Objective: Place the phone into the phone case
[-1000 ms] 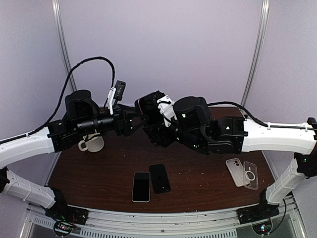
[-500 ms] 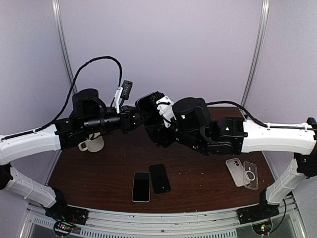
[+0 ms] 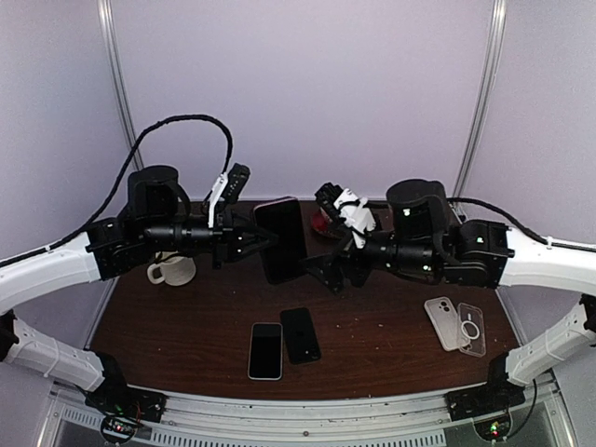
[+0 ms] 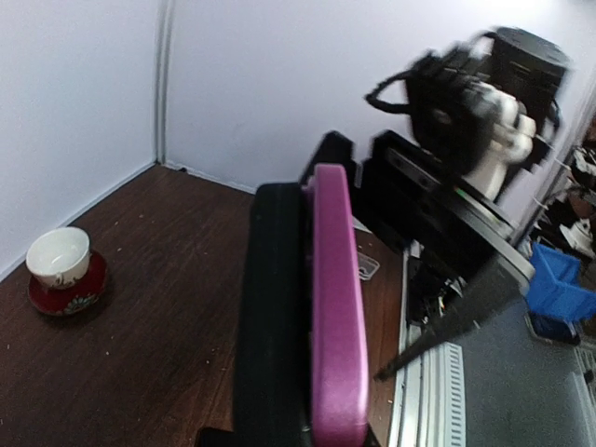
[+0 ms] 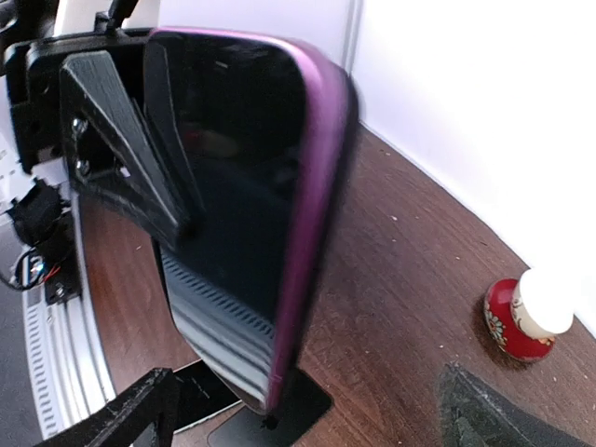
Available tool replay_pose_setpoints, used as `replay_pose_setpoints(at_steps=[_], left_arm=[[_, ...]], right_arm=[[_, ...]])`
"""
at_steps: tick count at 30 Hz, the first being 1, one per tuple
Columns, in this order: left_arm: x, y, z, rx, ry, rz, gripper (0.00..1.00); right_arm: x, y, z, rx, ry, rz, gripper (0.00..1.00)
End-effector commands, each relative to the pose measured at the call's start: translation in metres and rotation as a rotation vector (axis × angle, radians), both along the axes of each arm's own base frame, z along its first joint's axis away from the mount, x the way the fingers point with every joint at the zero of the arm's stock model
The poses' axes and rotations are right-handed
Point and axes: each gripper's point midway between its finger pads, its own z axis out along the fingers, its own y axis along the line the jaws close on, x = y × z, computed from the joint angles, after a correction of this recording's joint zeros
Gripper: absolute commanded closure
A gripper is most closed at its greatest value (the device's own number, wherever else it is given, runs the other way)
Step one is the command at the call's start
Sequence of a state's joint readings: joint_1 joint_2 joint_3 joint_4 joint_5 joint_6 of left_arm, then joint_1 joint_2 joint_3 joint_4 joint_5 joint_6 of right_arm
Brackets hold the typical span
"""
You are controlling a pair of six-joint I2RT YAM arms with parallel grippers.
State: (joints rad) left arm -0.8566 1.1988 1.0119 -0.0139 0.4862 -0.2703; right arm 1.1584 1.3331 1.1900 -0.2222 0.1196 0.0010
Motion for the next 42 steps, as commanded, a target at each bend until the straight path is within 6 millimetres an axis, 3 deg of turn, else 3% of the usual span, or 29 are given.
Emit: replay_pose_setpoints(at_steps=[1, 6, 15, 20, 22, 27, 28, 31, 38, 42], left_arm=[[-0.055, 0.013, 0.062, -0.102, -0.269, -0.254, 1.00], [-0.071, 0.017, 0.064, -0.118, -0.301, -0.330, 1.00], [-0.072, 0.012, 0.060, -0.116, -0.284, -0.354, 1.00], [-0.071, 0.008, 0.054, -0.109, -0.272, -0.360, 1.00], [-0.068, 0.005, 0.044, -0.092, -0.259, -0.356, 1.00], [-0.065, -0.012, -0.009, -0.003, -0.292, -0.346, 1.00], [-0.066, -0.018, -0.023, 0.018, -0.312, -0.348, 1.00], [-0.071, -0.039, -0.057, 0.044, -0.348, -0.375, 1.00], [-0.072, -0.087, -0.109, -0.020, -0.402, -0.432, 1.00], [-0.070, -0.114, -0.126, -0.064, -0.432, -0.433, 1.00]], right_arm=[[-0.060, -0.006, -0.003, 0.023, 0.095, 0.429, 0.01], [-0.074, 0.002, -0.009, 0.024, 0.114, 0.528, 0.07], [-0.065, 0.019, -0.013, 0.060, 0.124, 0.521, 0.59], [-0.061, 0.020, -0.027, 0.005, 0.139, 0.505, 0.90], [-0.060, 0.015, -0.035, -0.019, 0.145, 0.491, 0.87], [-0.061, -0.010, -0.054, -0.063, 0.168, 0.436, 0.25], [-0.063, -0.017, -0.054, -0.068, 0.171, 0.431, 0.19], [-0.068, -0.037, -0.053, -0.085, 0.182, 0.409, 0.16], [-0.082, -0.079, -0.060, -0.196, 0.209, 0.376, 0.15], [-0.091, -0.094, -0.053, -0.258, 0.211, 0.400, 0.16]])
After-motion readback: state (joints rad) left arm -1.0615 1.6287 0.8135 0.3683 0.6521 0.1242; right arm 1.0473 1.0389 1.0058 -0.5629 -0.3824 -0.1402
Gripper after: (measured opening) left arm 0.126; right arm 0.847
